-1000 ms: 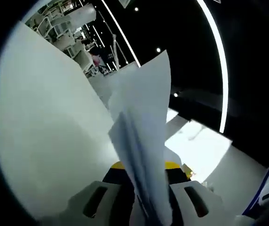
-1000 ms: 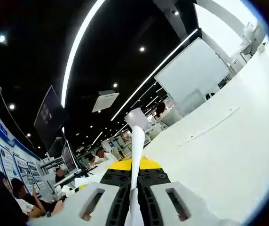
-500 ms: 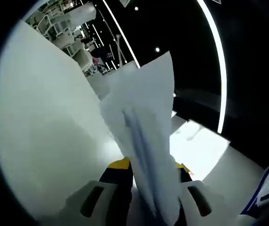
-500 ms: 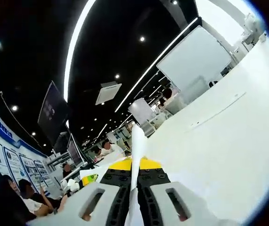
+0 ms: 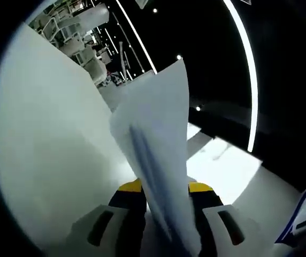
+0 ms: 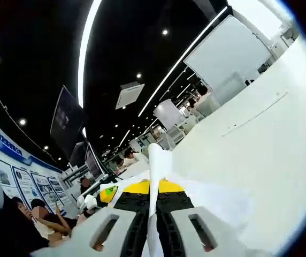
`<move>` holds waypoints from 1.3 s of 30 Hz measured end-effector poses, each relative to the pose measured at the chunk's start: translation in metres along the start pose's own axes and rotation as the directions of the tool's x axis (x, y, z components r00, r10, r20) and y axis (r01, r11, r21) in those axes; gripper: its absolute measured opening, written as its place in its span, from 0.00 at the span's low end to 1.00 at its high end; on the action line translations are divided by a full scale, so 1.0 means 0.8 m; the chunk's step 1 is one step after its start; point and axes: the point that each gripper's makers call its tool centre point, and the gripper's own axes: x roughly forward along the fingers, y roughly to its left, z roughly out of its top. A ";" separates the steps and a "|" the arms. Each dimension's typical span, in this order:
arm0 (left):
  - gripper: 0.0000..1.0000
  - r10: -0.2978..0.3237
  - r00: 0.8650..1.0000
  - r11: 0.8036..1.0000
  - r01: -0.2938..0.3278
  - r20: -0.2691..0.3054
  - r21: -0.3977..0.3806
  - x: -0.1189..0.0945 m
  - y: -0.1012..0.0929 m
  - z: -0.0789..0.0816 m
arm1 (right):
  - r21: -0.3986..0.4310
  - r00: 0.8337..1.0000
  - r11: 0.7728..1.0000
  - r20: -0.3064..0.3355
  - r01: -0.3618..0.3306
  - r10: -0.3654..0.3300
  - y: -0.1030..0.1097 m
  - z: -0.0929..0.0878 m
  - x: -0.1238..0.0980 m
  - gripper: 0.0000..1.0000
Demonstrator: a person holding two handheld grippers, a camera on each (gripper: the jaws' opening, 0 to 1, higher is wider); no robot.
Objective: Organize the stack of printing papers by aligning and flattening the scattered papers on the table
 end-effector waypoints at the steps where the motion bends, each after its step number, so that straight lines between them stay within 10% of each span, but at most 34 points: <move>1: 0.35 0.000 1.000 1.000 0.000 0.001 -0.003 0.000 0.000 0.000 | -0.005 1.000 1.000 0.001 0.000 0.000 0.000 0.000 0.000 0.00; 29: 0.40 0.006 1.000 1.000 -0.006 0.005 -0.022 0.001 0.002 0.003 | -0.016 0.990 0.990 0.006 -0.140 0.140 0.036 0.000 0.005 0.00; 39: 0.16 0.041 0.999 0.998 -0.041 -0.003 0.041 -0.001 0.012 0.002 | -0.035 0.993 0.992 -0.018 -0.121 0.121 0.032 -0.007 0.006 0.00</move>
